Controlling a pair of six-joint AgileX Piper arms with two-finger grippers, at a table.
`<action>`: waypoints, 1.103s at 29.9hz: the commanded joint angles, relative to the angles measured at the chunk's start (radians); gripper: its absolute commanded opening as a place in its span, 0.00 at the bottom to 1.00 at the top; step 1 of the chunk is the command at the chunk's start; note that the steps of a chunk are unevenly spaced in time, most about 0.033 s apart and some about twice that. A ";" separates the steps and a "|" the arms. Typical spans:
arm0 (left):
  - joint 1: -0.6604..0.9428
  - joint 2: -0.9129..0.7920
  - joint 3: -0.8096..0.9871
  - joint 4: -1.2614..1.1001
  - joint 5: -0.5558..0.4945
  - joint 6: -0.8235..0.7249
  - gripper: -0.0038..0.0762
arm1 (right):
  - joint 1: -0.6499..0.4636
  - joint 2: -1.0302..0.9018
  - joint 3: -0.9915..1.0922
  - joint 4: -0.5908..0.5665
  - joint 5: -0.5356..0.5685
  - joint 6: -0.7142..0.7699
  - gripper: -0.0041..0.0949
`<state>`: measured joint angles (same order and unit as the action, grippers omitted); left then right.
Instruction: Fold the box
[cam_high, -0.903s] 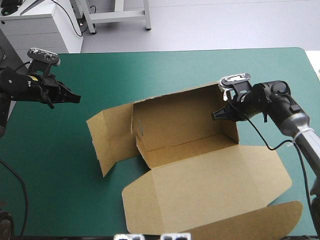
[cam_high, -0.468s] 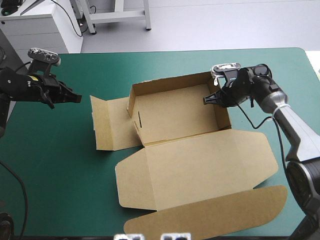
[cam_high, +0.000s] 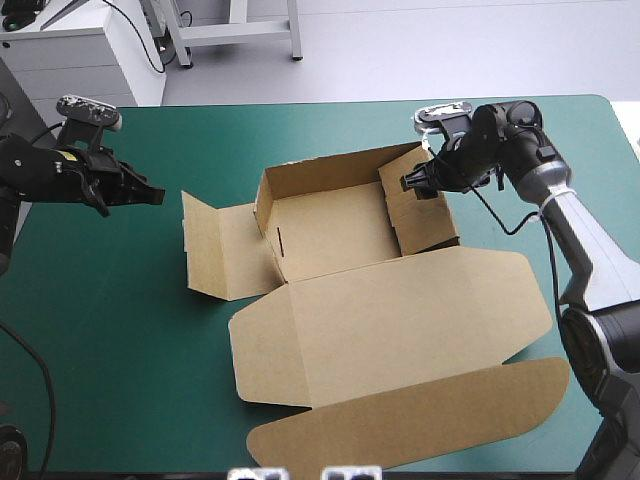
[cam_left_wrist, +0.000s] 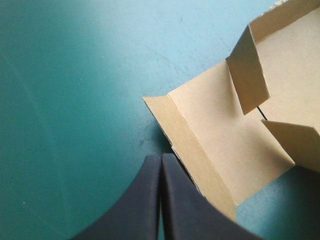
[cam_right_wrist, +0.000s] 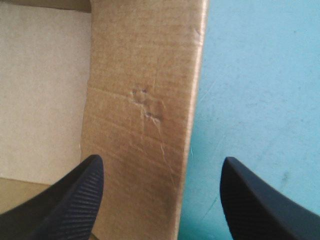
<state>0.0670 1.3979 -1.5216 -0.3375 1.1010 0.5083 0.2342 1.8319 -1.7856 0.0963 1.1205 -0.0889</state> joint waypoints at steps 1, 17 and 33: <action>0.000 -0.040 -0.026 -0.030 -0.053 -0.003 0.04 | -0.003 -0.051 -0.060 -0.033 0.059 -0.034 0.68; 0.000 -0.040 -0.026 -0.035 -0.053 -0.005 0.04 | -0.003 0.142 -0.060 0.022 0.122 -0.037 0.66; 0.000 -0.040 -0.026 -0.028 -0.055 -0.043 0.04 | -0.007 0.125 -0.146 0.058 0.129 -0.034 0.02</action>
<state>0.0670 1.3968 -1.5214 -0.3412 1.0960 0.4949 0.2342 2.0501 -1.8878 0.1309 1.2296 -0.1184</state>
